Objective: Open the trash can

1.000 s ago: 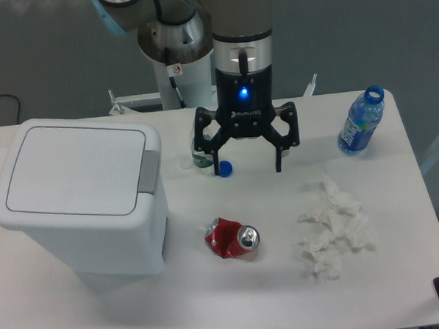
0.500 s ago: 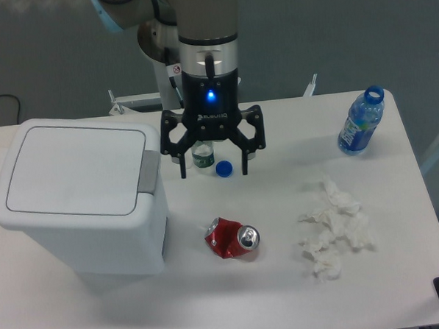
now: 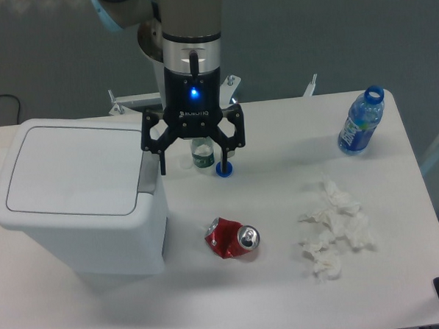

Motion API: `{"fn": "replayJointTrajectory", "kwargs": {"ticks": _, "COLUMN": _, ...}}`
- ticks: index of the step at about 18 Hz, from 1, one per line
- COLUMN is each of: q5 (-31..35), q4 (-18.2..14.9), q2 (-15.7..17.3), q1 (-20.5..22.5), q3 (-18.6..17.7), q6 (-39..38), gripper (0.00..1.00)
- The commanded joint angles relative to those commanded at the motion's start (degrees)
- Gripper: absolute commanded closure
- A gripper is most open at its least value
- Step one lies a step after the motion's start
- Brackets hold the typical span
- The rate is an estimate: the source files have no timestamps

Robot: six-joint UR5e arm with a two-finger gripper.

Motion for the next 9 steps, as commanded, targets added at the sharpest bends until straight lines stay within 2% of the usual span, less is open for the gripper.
{"fn": "replayJointTrajectory", "kwargs": {"ticks": 9, "q5": 0.0, "q4": -0.1, "q2": -0.3, "q1": -0.2, "q3": -0.7, "q6": -0.1, "gripper": 0.0}}
